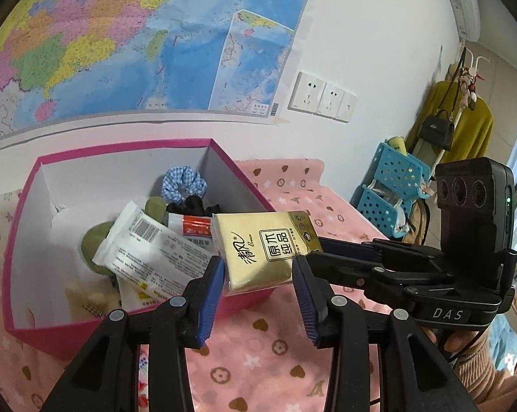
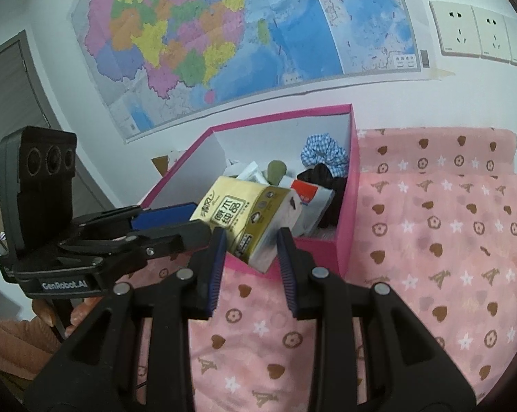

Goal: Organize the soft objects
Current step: 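Carry the yellow tissue box into the pink box and open the left gripper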

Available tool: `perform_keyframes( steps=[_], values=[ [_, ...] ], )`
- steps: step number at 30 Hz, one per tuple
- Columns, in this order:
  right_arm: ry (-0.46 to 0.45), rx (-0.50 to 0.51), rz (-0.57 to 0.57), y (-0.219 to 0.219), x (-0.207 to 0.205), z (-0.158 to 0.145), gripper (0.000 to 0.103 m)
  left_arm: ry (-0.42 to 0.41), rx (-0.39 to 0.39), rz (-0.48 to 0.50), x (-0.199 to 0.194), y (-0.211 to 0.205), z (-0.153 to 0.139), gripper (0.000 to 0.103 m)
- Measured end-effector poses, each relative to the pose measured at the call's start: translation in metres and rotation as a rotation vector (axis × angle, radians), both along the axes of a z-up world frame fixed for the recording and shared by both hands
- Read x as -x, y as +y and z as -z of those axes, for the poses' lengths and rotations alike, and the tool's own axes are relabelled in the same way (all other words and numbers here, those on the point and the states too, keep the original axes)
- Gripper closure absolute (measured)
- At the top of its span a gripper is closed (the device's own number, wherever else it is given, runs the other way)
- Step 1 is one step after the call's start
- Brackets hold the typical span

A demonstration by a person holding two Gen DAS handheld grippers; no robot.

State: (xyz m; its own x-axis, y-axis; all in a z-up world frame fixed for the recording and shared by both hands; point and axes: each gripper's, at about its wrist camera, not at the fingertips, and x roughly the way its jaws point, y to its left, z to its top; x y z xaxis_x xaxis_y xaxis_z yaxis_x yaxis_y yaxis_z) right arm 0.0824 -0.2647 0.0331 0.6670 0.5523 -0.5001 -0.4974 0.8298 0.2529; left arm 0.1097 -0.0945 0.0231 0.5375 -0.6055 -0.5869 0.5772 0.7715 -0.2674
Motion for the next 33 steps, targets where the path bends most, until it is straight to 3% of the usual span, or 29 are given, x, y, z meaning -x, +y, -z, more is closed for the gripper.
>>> perform_keyframes(
  steps=[13, 27, 30, 33],
  values=[
    [0.003, -0.004, 0.002, -0.001, -0.023, -0.005, 0.069, -0.014, -0.020, -0.032, -0.025, -0.004, 0.002, 0.063],
    [0.049, 0.036, 0.069, 0.007, -0.063, 0.004, 0.069, 0.064, -0.074, -0.085, -0.072, -0.010, 0.025, 0.062],
    [0.035, 0.058, 0.122, 0.007, -0.064, 0.002, 0.066, 0.049, -0.078, -0.113, -0.071, -0.002, 0.024, 0.062],
    [0.017, 0.050, 0.102, 0.007, -0.054, 0.001, 0.066, 0.000, -0.056, -0.119, -0.057, 0.015, 0.014, 0.059]
  ],
)
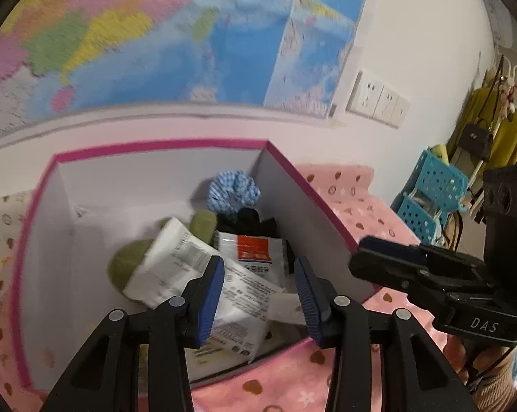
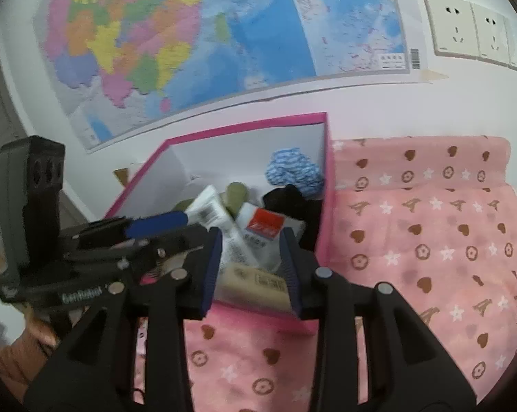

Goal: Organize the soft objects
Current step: 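Carry the yellow tissue box into the pink box and open the left gripper, then lower the left gripper onto the floral pink tissue pack and close it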

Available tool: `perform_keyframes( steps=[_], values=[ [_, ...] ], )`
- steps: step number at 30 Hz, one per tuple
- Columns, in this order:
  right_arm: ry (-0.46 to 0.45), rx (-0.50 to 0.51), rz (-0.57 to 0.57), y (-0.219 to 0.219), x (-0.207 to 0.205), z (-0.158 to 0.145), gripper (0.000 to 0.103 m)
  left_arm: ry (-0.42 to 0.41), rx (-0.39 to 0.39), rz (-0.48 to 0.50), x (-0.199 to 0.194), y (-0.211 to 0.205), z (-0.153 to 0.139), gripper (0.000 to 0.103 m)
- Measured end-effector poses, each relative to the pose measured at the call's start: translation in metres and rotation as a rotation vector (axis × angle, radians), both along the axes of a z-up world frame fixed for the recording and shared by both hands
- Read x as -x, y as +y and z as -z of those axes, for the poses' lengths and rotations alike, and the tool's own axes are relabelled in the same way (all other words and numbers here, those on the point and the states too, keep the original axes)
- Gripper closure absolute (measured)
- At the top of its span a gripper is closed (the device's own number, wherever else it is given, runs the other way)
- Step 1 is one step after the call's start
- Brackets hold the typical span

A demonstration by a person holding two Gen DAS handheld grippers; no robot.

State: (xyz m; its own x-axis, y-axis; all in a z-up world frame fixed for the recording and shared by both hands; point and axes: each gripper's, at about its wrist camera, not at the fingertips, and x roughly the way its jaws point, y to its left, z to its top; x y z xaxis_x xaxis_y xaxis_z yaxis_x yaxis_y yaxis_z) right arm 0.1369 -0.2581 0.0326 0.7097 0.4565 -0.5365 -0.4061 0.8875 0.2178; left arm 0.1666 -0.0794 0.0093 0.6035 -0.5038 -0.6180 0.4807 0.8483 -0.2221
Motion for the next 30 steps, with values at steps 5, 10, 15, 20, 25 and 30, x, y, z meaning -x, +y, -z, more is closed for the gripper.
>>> perform_keyframes(
  steps=[5, 10, 15, 20, 25, 30],
  values=[
    [-0.029, -0.011, -0.096, 0.006, 0.030, 0.000, 0.062, -0.082, 0.034, 0.000, 0.031, 0.032, -0.019, 0.054],
    [-0.013, -0.012, -0.246, 0.026, 0.062, 0.015, 0.061, -0.099, 0.040, 0.010, 0.063, 0.061, -0.017, 0.053],
    [0.090, -0.007, -0.311, 0.045, 0.071, 0.049, 0.061, -0.030, -0.015, -0.004, 0.078, 0.078, 0.015, 0.053],
    [0.231, -0.037, -0.359, 0.061, 0.068, 0.089, 0.061, 0.087, -0.045, -0.027, 0.063, 0.089, 0.052, 0.053],
    [0.312, -0.079, -0.366, 0.066, 0.064, 0.108, 0.061, 0.183, -0.025, -0.020, 0.048, 0.093, 0.079, 0.053],
    [0.339, -0.096, -0.366, 0.068, 0.067, 0.116, 0.061, 0.226, -0.009, 0.014, 0.045, 0.089, 0.089, 0.053]
  ],
)
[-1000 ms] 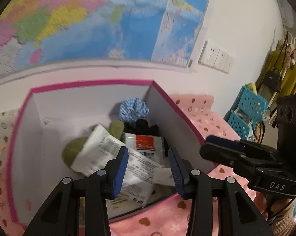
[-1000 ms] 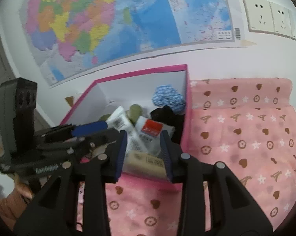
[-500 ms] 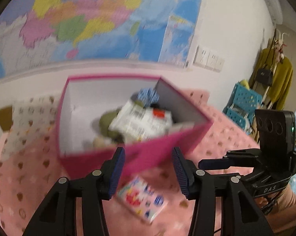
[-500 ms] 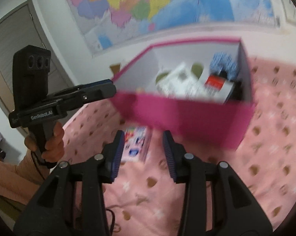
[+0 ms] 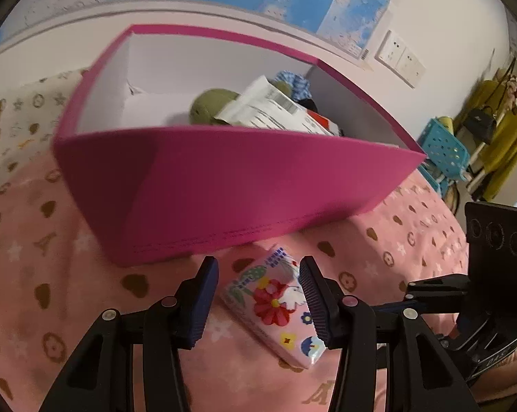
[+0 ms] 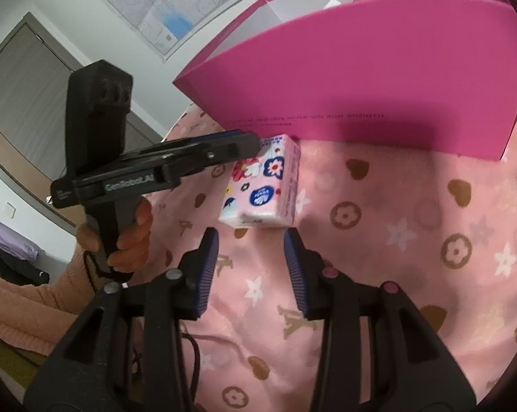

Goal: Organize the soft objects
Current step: 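Lower the left gripper onto the floral pink tissue pack and close it, then carry the floral tissue pack into the pink box and open the left gripper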

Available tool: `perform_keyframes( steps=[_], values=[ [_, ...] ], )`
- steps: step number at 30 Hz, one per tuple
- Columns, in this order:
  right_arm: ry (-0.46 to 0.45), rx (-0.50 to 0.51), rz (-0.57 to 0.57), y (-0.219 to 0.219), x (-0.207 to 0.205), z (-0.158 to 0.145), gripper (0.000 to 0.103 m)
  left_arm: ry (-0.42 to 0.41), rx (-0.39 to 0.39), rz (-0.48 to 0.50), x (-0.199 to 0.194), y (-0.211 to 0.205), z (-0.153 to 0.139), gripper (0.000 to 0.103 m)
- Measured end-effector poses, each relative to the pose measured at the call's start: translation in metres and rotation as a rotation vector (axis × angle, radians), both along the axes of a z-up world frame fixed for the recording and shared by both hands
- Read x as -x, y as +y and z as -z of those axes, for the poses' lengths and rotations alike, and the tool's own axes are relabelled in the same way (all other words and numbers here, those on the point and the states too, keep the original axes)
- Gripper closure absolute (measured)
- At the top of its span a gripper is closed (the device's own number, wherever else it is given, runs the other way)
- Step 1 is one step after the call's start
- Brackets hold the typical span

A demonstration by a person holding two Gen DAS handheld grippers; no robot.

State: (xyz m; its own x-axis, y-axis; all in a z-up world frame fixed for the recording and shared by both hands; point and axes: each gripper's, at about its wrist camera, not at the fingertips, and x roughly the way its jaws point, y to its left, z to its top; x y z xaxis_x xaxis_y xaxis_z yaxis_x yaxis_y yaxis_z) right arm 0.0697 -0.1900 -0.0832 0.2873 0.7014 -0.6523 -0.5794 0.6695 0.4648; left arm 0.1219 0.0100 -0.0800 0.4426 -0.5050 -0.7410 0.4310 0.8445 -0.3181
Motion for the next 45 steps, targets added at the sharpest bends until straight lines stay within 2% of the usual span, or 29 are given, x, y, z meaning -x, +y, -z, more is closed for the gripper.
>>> perform_keyframes(
  steps=[6, 13, 16, 20, 24, 35, 45],
  values=[
    [0.048, -0.050, -0.006, -0.002, -0.003, 0.005, 0.061, 0.058, 0.008, 0.046, 0.005, -0.006, 0.007, 0.053],
    [0.018, -0.055, 0.087, -0.022, -0.013, -0.003, 0.061, 0.099, 0.076, 0.088, 0.026, -0.008, 0.008, 0.053],
    [-0.010, -0.026, 0.126, -0.029, -0.015, -0.008, 0.061, 0.095, 0.081, 0.101, 0.033, -0.014, 0.008, 0.053],
    [-0.030, 0.019, 0.164, -0.029, -0.017, -0.008, 0.061, 0.057, 0.046, 0.096, 0.040, -0.023, 0.005, 0.056],
    [-0.033, 0.026, 0.174, -0.032, -0.016, -0.010, 0.061, 0.062, 0.038, 0.069, 0.034, -0.020, 0.006, 0.066],
    [-0.027, 0.063, 0.169, -0.026, -0.008, -0.001, 0.062, 0.074, 0.052, 0.102, 0.042, -0.031, 0.005, 0.067],
    [-0.120, 0.106, 0.184, -0.030, 0.003, -0.024, 0.065, 0.022, 0.062, 0.112, 0.048, -0.046, -0.015, 0.066]
  ],
)
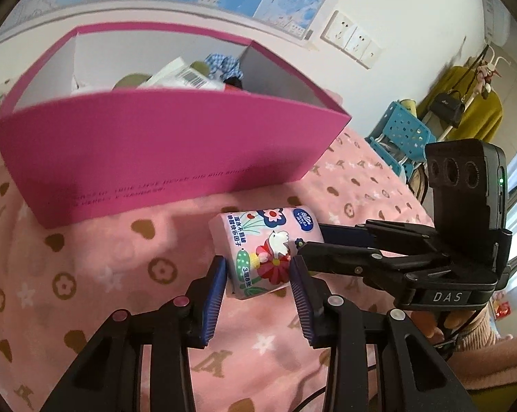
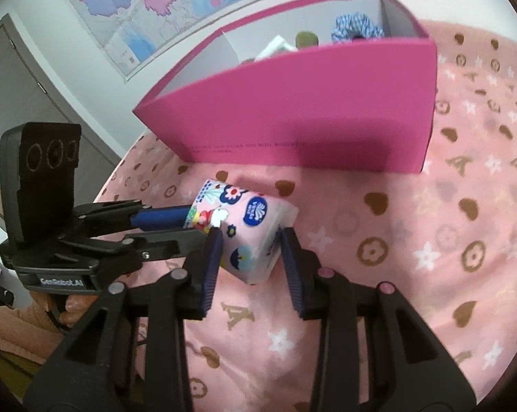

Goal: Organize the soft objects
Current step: 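Carry the floral tissue pack into the pink box and open the left gripper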

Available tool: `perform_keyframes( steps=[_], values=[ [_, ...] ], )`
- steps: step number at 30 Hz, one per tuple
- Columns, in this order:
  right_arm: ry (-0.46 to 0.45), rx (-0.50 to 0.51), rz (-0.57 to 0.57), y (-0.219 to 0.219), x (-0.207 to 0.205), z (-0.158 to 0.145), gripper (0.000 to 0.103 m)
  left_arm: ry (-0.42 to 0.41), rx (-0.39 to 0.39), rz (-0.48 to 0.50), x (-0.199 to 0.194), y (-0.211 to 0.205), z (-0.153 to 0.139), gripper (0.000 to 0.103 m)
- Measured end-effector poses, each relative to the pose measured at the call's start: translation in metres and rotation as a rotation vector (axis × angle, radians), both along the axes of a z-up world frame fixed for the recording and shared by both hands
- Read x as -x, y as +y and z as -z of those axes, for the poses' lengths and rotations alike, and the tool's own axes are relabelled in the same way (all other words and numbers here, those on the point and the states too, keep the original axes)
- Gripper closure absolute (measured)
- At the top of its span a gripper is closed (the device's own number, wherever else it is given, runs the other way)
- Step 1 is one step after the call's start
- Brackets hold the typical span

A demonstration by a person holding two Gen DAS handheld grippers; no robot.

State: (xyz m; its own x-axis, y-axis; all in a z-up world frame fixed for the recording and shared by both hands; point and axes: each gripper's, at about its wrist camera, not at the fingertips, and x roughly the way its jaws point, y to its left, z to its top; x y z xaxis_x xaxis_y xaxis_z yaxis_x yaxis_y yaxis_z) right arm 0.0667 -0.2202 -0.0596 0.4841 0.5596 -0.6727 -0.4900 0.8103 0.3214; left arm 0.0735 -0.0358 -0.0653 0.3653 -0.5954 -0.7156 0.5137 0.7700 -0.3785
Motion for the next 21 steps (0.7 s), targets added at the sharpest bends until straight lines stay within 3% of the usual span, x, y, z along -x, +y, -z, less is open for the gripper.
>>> perform_keyframes(
  steps=[21],
  values=[
    [-0.124, 0.002, 0.031, -0.017, 0.014, -0.036, 0.065, -0.124, 0.003, 0.026, 0.002, -0.021, -0.042, 0.063]
  ],
)
